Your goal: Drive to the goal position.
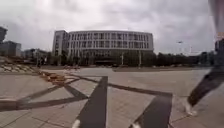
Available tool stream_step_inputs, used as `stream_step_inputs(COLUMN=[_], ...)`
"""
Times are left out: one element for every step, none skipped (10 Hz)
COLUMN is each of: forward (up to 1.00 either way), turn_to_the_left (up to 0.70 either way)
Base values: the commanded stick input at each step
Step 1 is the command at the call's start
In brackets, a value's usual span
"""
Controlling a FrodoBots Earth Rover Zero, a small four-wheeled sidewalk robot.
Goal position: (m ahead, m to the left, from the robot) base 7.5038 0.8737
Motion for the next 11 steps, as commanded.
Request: stream_step_inputs(forward=[0.85,0.85,0.85,0.85,0.85,0.85,0.85,0.85,0.85,0.85,0.85], turn_to_the_left=[0.00,0.00,0.00,0.00,0.00,0.00,0.00,0.00,0.00,0.00,0.00])
